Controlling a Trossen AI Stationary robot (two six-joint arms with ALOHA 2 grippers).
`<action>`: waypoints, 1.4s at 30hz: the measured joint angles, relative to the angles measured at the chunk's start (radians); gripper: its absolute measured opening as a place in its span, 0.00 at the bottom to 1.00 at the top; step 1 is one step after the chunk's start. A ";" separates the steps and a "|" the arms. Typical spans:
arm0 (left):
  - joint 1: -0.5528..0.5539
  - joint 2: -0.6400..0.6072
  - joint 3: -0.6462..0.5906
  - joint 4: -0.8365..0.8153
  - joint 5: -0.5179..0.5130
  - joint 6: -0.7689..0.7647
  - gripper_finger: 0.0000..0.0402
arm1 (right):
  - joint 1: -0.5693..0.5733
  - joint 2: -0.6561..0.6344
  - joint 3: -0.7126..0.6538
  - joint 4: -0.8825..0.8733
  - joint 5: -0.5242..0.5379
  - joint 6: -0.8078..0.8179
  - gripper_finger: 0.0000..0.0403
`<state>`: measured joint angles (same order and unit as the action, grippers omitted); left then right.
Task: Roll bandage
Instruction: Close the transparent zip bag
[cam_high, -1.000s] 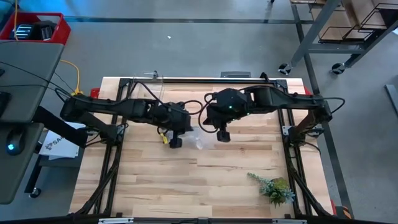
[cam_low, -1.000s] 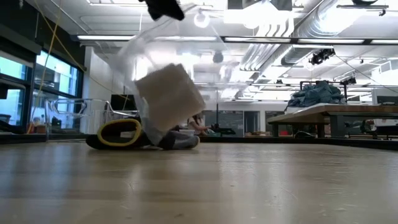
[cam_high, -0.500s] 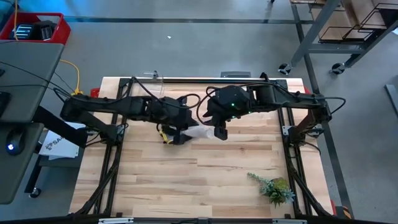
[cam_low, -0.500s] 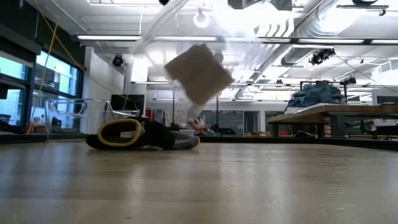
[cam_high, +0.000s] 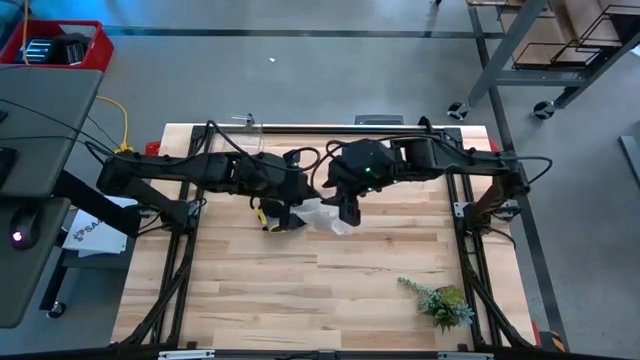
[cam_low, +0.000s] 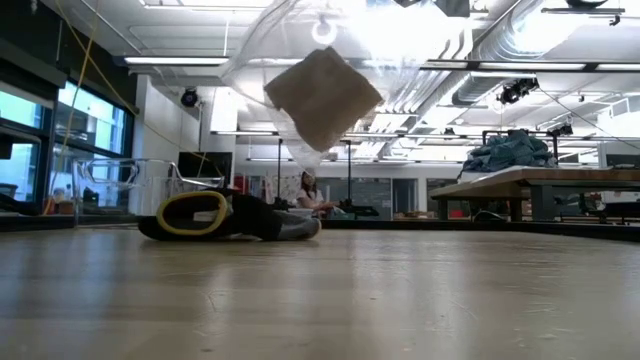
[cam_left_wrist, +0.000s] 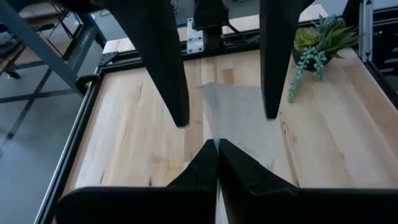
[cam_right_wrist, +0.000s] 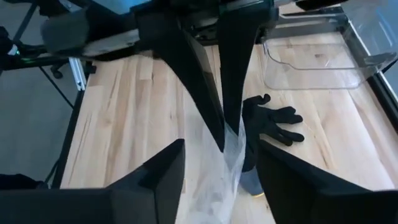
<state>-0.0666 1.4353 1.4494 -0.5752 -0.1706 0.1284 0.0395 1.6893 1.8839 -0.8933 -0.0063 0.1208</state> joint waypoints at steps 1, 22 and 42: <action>-0.001 0.000 0.000 0.003 0.000 0.000 0.00 | 0.000 0.005 0.000 0.001 0.000 0.010 0.44; -0.006 0.001 0.000 -0.002 -0.015 0.015 0.00 | -0.002 0.024 -0.001 -0.009 0.011 0.032 0.09; -0.007 0.001 0.000 -0.042 -0.004 0.002 0.00 | -0.010 0.025 0.000 -0.019 0.018 -0.001 0.00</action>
<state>-0.0734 1.4361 1.4492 -0.6177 -0.1745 0.1308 0.0290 1.7143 1.8835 -0.9121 0.0114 0.1202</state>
